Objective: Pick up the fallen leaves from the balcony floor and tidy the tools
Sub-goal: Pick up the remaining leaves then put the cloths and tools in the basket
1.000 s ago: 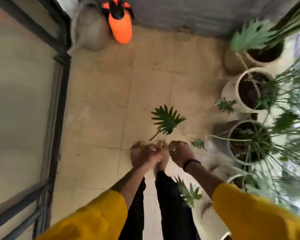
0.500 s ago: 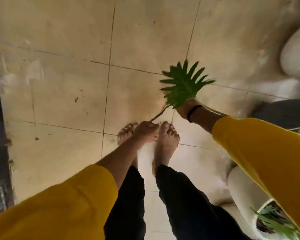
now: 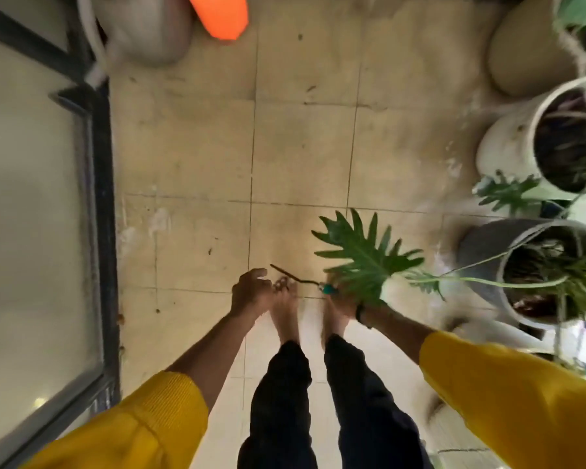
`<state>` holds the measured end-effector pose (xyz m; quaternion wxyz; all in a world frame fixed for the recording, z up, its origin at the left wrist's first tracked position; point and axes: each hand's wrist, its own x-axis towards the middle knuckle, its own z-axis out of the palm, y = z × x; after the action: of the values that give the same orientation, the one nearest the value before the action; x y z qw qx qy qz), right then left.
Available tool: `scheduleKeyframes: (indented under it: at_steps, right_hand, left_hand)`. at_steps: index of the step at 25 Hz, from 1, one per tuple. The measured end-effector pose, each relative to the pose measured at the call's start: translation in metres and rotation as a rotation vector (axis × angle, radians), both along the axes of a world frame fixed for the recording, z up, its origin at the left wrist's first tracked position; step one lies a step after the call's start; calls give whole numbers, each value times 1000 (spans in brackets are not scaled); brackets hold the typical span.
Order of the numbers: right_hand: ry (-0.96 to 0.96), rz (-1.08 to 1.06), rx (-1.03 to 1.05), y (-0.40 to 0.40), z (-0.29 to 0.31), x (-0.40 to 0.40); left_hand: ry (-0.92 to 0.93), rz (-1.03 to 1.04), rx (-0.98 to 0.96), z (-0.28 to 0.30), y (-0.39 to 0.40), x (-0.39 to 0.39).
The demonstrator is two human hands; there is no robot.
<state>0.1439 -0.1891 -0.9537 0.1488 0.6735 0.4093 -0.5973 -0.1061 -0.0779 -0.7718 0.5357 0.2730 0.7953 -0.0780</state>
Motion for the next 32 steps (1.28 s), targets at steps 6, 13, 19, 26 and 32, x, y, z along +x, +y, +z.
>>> scheduleKeyframes:
  at_steps: [6, 13, 19, 26, 32]
  right_hand:
    - [-128, 218, 268, 71, 349, -52]
    - [-98, -238, 374, 16, 560, -49]
    - [-149, -538, 577, -82, 654, -35]
    - [-304, -844, 779, -278, 691, -60]
    - [-508, -1190, 683, -525, 693, -149]
  left_hand:
    - [-100, -55, 288, 163, 17, -25]
    - [-458, 411, 295, 371, 19, -3]
    - [-625, 388, 270, 472, -39, 33]
    - [-546, -425, 398, 506, -180, 59]
    - [-658, -888, 172, 558, -405, 74]
